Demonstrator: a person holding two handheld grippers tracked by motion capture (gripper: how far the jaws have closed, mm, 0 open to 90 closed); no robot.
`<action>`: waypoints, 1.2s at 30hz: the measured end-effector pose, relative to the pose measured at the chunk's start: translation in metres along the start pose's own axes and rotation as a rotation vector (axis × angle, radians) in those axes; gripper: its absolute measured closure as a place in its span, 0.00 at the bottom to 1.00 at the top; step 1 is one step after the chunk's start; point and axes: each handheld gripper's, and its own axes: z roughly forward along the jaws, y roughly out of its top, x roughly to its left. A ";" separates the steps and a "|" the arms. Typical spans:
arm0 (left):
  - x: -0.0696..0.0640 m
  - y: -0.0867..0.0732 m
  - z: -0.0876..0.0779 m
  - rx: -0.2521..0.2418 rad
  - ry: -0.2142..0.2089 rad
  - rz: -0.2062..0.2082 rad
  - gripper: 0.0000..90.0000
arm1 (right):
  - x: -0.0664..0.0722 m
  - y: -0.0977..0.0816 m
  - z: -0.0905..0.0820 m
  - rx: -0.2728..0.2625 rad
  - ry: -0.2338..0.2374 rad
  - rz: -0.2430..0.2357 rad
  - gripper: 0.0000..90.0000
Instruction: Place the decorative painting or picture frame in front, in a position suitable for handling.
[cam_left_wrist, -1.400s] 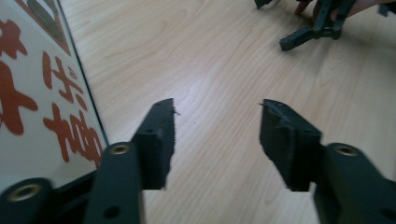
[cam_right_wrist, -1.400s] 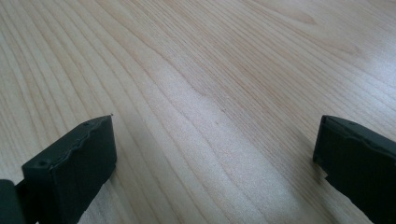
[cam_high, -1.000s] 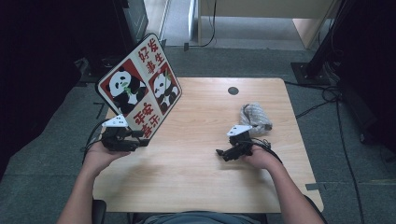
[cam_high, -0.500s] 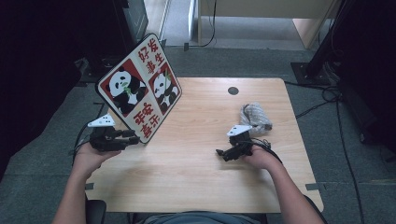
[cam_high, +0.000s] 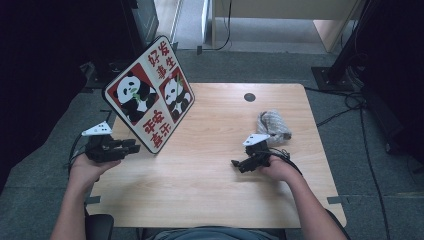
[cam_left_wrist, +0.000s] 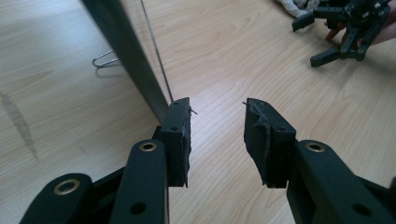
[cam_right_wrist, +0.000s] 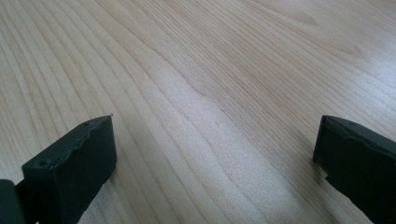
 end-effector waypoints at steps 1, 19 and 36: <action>0.001 -0.001 -0.002 -0.005 0.004 -0.005 0.69 | 0.000 0.000 0.000 0.000 0.000 0.000 0.00; 0.024 0.021 -0.020 -0.032 0.053 -0.069 0.71 | 0.000 0.000 0.000 -0.001 0.000 -0.002 0.00; 0.034 0.083 -0.036 -0.033 0.077 -0.072 0.70 | 0.000 0.000 0.000 -0.001 -0.001 -0.002 0.00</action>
